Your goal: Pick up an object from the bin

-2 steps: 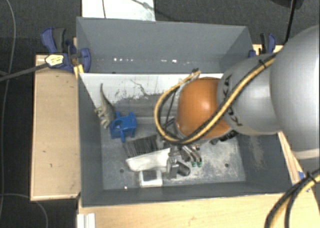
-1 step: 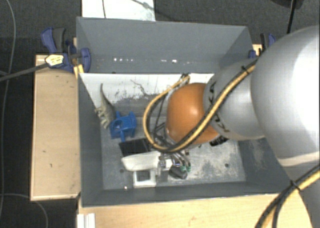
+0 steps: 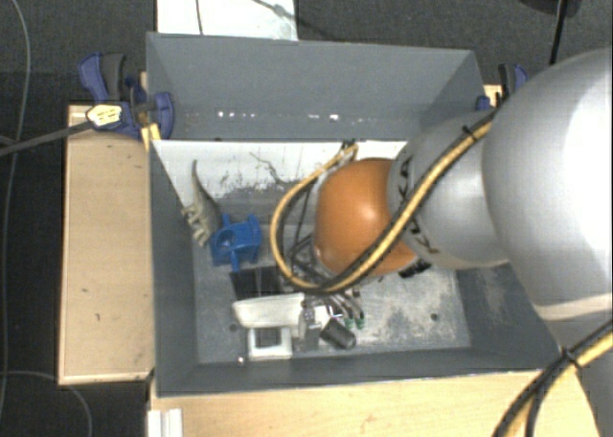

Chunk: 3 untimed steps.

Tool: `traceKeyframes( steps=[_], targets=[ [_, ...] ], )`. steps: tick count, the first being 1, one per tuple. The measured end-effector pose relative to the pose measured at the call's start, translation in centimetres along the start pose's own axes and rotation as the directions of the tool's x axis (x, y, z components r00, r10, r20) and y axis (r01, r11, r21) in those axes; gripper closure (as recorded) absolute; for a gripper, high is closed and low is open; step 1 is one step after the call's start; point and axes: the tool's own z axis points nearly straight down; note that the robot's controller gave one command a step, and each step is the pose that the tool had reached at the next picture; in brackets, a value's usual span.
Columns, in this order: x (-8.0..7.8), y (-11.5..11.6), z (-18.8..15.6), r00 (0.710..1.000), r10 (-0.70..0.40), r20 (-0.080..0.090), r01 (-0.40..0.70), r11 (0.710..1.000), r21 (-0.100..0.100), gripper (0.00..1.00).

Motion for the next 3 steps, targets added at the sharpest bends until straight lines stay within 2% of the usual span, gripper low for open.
traceKeyframes(
  steps=[1,2,3],
  targets=[
    [-1.0,-0.8,-1.5,1.000,-0.009,0.003,0.009,1.000,0.004,0.00],
    [-1.0,-0.5,0.2,1.000,0.010,0.000,-0.010,1.000,-0.001,1.00],
    [-1.0,-0.5,0.2,1.000,0.011,0.000,-0.011,1.000,-0.001,1.00]
  ],
)
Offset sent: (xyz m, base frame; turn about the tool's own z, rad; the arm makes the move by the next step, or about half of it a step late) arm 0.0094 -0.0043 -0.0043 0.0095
